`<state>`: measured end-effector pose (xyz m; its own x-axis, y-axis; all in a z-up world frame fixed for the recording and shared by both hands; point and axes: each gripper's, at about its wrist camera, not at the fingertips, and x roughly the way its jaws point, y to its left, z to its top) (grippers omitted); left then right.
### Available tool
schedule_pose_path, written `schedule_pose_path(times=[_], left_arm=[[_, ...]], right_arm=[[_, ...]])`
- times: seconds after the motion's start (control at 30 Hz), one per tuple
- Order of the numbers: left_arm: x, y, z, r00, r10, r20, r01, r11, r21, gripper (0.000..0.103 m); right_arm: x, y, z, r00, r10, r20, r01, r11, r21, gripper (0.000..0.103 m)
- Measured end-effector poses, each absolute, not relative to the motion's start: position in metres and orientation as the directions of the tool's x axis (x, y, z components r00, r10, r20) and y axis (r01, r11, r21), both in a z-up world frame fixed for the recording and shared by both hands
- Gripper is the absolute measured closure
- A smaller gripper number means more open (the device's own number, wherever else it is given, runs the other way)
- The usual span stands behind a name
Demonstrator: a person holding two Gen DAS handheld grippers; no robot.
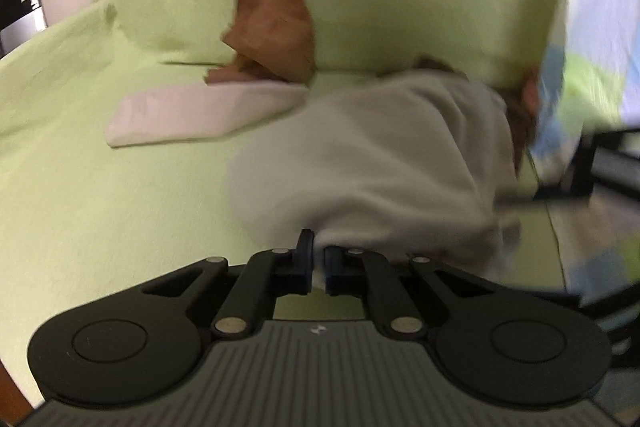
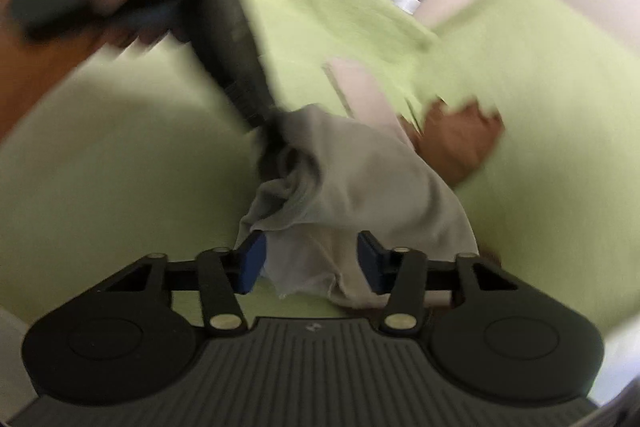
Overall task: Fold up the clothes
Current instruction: 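Grasp the beige tank top with the left gripper while the right gripper grasps it too, then lift the tank top with both grippers and carry it over the checked sheet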
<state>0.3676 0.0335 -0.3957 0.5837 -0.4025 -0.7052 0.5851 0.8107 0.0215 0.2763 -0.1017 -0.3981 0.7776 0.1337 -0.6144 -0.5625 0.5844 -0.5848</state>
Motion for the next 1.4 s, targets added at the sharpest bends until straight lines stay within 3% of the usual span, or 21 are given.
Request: schedule_pose_path(times=[0.03, 0.07, 0.13, 0.37, 0.53, 0.7, 0.83, 0.93, 0.97, 1.0, 1.03, 1.17, 1.23, 1.3, 1.4], left_arm=[[0.371, 0.035, -0.396, 0.588, -0.389, -0.709, 0.582, 0.812, 0.036, 0.100], [0.375, 0.036, -0.397, 0.594, -0.365, -0.717, 0.574, 0.816, 0.060, 0.100], [0.377, 0.040, -0.393, 0.609, -0.339, -0.717, 0.565, 0.820, 0.092, 0.100], [0.370, 0.046, -0.320, 0.727, -0.319, -0.608, 0.511, 0.843, 0.168, 0.100], [0.338, 0.038, -0.259, 0.762, -0.343, -0.550, 0.524, 0.826, 0.210, 0.100], [0.300, 0.032, -0.219, 0.779, -0.265, -0.568, 0.487, 0.826, 0.283, 0.100], [0.289, 0.009, -0.164, 0.811, -0.280, -0.514, 0.500, 0.787, 0.361, 0.099], [0.305, -0.035, -0.145, 0.788, -0.334, -0.517, 0.577, 0.692, 0.433, 0.081], [0.317, -0.055, -0.152, 0.762, -0.363, -0.536, 0.620, 0.649, 0.441, 0.071], [0.330, -0.077, -0.169, 0.716, -0.374, -0.590, 0.670, 0.604, 0.430, 0.045], [0.343, -0.099, -0.188, 0.661, -0.375, -0.650, 0.721, 0.558, 0.411, 0.039], [0.373, -0.156, -0.260, 0.477, -0.312, -0.821, 0.843, 0.427, 0.327, 0.039], [0.372, -0.150, -0.275, 0.444, -0.304, -0.843, 0.856, 0.422, 0.299, 0.039], [0.370, -0.126, -0.280, 0.413, -0.324, -0.852, 0.861, 0.443, 0.249, 0.038], [0.369, -0.072, -0.289, 0.419, -0.269, -0.867, 0.822, 0.517, 0.238, 0.038]], right_arm=[[0.281, -0.099, -0.405, 0.770, 0.116, -0.628, -0.575, 0.554, -0.602, 0.093], [0.285, -0.100, -0.409, 0.758, 0.116, -0.642, -0.588, 0.547, -0.596, 0.100], [0.287, -0.102, -0.404, 0.749, 0.131, -0.650, -0.589, 0.582, -0.561, 0.102], [0.278, -0.137, -0.310, 0.765, 0.203, -0.611, -0.394, 0.898, -0.195, 0.102], [0.237, -0.158, -0.245, 0.817, 0.196, -0.543, -0.285, 0.955, -0.084, 0.102], [0.187, -0.161, -0.204, 0.822, 0.261, -0.507, -0.302, 0.953, 0.002, 0.102], [0.160, -0.173, -0.157, 0.858, 0.317, -0.404, -0.316, 0.946, 0.070, 0.102], [0.150, -0.195, -0.132, 0.885, 0.258, -0.387, -0.231, 0.966, 0.117, 0.102], [0.147, -0.204, -0.130, 0.890, 0.217, -0.401, -0.176, 0.975, 0.137, 0.102], [0.146, -0.209, -0.129, 0.890, 0.196, -0.412, -0.145, 0.978, 0.152, 0.102], [0.150, -0.223, -0.136, 0.868, 0.138, -0.477, -0.056, 0.982, 0.182, 0.102], [0.166, -0.264, -0.193, 0.668, -0.018, -0.744, 0.233, 0.954, 0.186, 0.102], [0.163, -0.280, -0.236, 0.532, -0.046, -0.845, 0.350, 0.921, 0.170, 0.102], [0.157, -0.286, -0.267, 0.441, -0.042, -0.896, 0.408, 0.899, 0.158, 0.101], [0.150, -0.283, -0.290, 0.387, -0.073, -0.919, 0.453, 0.883, 0.120, 0.088]])
